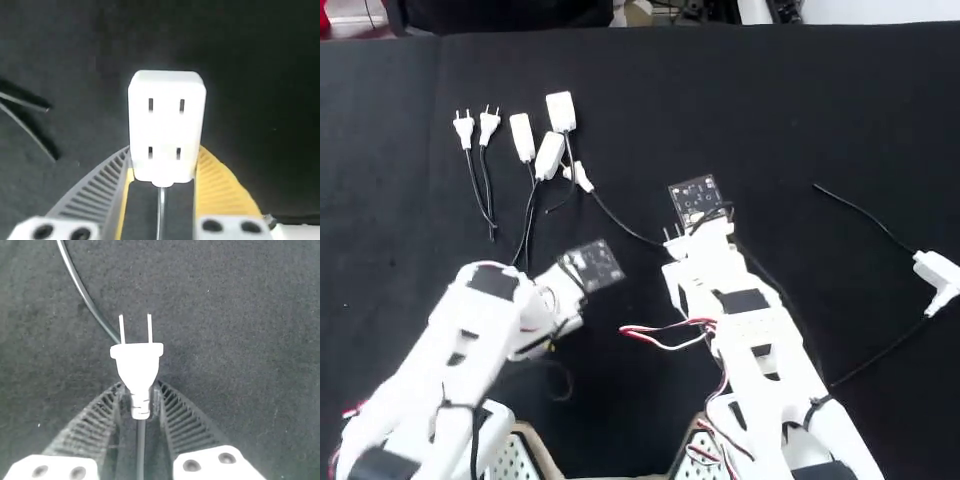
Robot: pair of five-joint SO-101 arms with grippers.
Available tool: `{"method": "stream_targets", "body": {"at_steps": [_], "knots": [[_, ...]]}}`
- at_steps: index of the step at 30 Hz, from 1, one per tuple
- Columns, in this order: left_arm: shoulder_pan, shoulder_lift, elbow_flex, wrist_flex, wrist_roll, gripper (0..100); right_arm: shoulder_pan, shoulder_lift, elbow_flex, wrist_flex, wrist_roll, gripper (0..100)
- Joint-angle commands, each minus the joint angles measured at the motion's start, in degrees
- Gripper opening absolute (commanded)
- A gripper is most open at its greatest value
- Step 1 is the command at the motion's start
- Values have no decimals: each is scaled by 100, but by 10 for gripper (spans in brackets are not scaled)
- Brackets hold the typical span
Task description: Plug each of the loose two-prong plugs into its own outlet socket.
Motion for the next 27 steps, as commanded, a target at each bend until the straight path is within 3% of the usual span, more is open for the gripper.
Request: {"method": "stream_targets", "body": {"at_steps": [1,8,15,21,24,27], "knots": [[356,-501,171,44,18,70,229,-154,-268,185,-35,11],[453,-642,286,53,26,332,237,-136,-312,264,-35,11],[48,-651,110,79,53,461,246,-136,-365,316,0,11],[-356,-862,-444,738,431,423,229,-136,-1059,1547,9,11],[-470,-1503,-470,905,1099,375,185,-136,-1341,2198,18,11],[-822,-2418,-286,1046,1257,330,-158,-136,-1613,3033,202,12]]}}
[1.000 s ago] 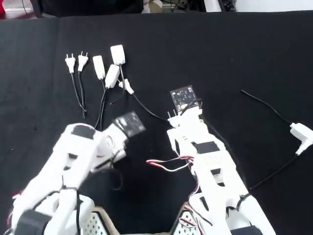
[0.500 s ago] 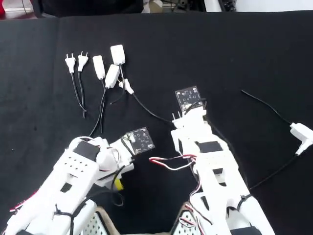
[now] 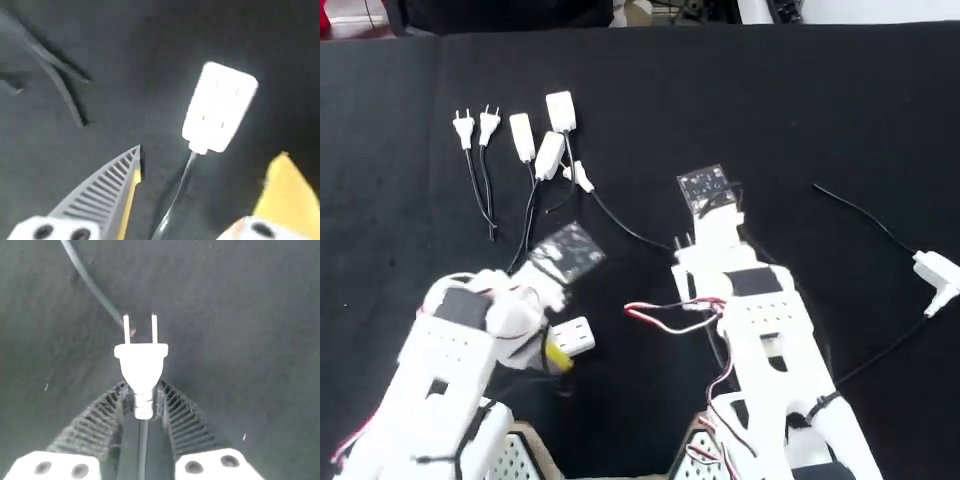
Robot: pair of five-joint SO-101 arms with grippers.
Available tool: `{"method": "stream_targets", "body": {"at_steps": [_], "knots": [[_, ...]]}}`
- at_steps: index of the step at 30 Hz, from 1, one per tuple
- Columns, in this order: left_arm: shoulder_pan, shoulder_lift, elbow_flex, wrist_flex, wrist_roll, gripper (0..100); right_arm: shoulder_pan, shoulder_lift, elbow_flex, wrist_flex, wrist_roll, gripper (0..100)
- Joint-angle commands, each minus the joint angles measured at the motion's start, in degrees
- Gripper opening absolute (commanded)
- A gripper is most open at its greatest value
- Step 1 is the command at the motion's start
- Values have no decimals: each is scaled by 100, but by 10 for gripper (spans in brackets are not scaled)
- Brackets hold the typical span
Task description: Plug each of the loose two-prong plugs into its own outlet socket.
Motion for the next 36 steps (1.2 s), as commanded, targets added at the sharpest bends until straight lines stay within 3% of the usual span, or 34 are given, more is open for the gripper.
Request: {"method": "stream_targets", "body": {"at_steps": [1,9,14,23,27,32,36], "knots": [[-453,-1090,-4,158,273,320,-378,-136,-593,932,211,12],[-1675,-3033,1314,378,281,302,-1574,-119,-1393,2708,598,12],[-2141,-3420,1815,360,281,287,-2189,532,-1420,2743,580,12],[-2334,-3464,2378,-132,255,275,-2066,3099,-1385,1204,615,15],[-2360,-3429,2440,-176,255,240,-1820,3169,-1402,1196,624,23],[-2360,-3420,2457,-123,97,235,-1609,3152,-1420,1407,914,182],[-2360,-3455,2475,26,53,235,-1266,2747,-1411,1486,1125,207]]}}
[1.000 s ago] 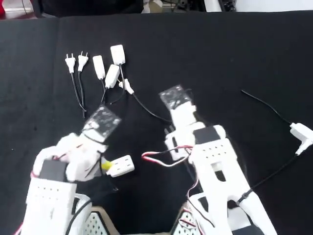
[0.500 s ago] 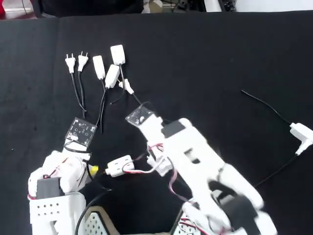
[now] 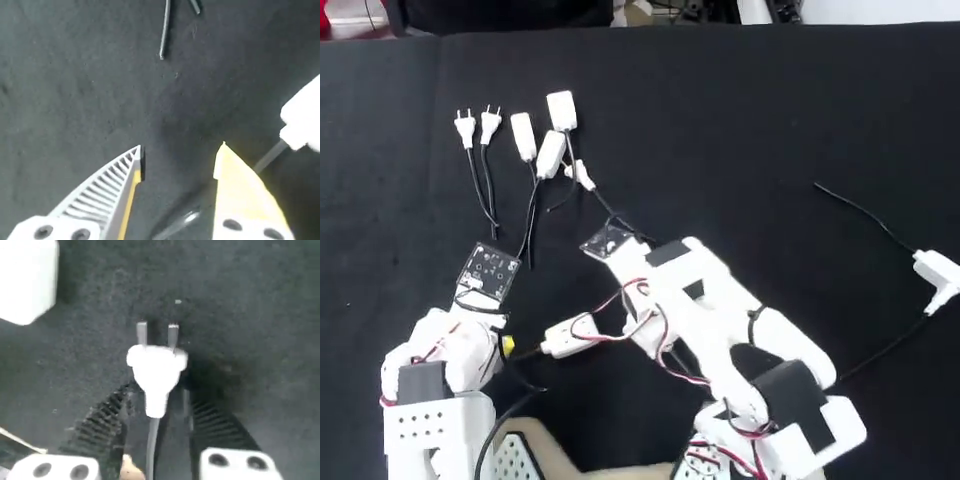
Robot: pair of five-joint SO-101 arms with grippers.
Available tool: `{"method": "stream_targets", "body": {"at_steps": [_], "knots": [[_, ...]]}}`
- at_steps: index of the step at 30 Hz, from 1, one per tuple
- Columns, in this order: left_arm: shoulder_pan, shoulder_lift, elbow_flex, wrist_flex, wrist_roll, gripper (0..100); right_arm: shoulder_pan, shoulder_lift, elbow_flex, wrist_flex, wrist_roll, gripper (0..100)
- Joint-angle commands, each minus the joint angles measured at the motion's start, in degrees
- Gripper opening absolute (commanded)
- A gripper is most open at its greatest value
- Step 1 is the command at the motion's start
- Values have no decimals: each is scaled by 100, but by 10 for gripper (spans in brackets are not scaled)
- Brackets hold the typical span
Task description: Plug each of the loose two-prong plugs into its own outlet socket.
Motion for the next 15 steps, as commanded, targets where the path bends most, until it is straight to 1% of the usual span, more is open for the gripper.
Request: {"method": "stream_targets", "body": {"at_steps": [1,5,9,12,15], "knots": [[-66,-35,-48,62,-53,235,536,-435,-145,141,229,204],[-31,-44,4,35,-53,235,765,-1332,-163,589,457,176],[-31,-44,13,35,-62,235,747,-2114,-145,932,501,165],[-57,-44,22,18,-62,235,747,-2281,-127,905,492,163],[-75,-44,31,0,-62,235,712,-2088,92,448,431,159]]}}
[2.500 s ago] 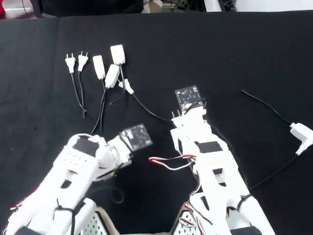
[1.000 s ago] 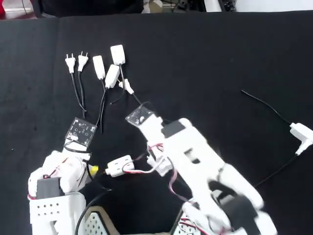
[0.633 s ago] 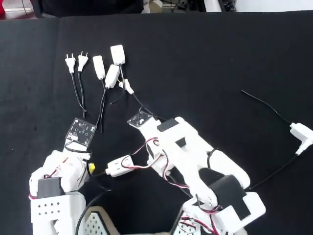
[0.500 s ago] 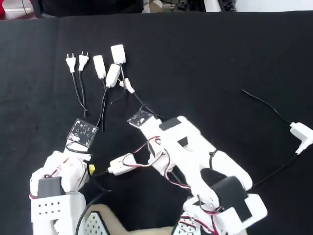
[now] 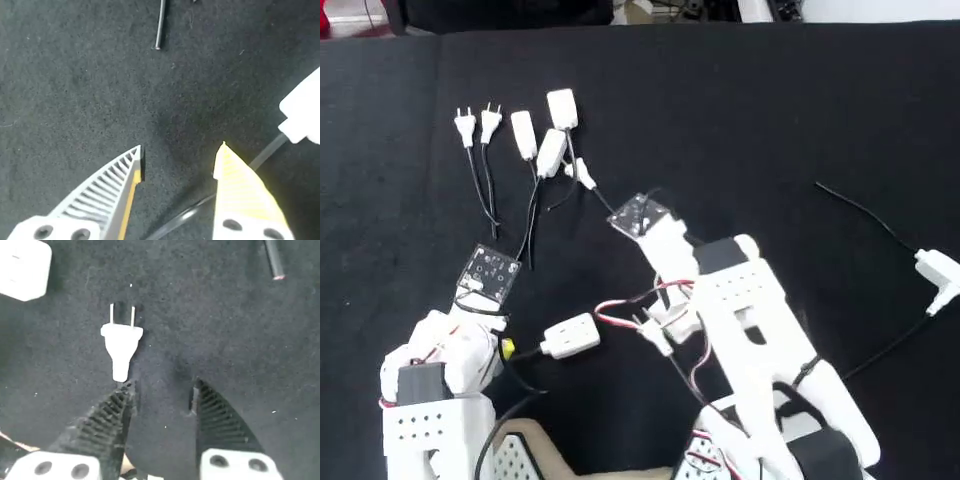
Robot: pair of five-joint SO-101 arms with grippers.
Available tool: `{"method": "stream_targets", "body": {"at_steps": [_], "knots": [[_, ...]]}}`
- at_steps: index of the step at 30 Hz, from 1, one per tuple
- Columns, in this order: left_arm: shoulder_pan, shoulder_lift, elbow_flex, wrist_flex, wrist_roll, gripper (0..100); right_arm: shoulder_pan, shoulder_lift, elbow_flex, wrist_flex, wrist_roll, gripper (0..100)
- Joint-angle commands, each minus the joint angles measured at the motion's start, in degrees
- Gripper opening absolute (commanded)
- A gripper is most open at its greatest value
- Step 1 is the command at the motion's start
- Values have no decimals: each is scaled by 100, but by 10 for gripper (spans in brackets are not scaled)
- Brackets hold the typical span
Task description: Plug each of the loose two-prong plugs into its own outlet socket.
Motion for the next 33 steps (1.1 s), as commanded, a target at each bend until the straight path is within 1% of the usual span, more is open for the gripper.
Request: {"method": "stream_targets", "body": {"at_steps": [1,5,7,10,16,20,23,28,30,33], "knots": [[-84,-44,-4,-97,-62,235,-79,92,207,-624,-158,142],[-321,-44,-31,-149,-62,235,-677,611,681,-1644,-800,8],[-338,-44,-31,-149,-62,235,-826,884,725,-1829,-949,47],[-338,-44,-22,-149,-62,235,-853,1200,655,-1846,-949,81],[-330,-44,-13,-149,-62,235,-1169,1455,637,-1855,-1011,81],[-330,-44,-4,-149,-62,235,-1538,1490,637,-1837,-1354,81],[-330,-44,-4,-149,-62,235,-1758,1490,673,-1820,-1407,81],[-330,-44,-4,-149,-62,235,-1802,1499,690,-1793,-1407,84],[-330,-44,-4,-149,-62,235,-1811,1499,646,-1626,-1407,84],[-330,-44,-4,-149,-62,235,-1987,1499,681,-1618,-1398,82]]}}
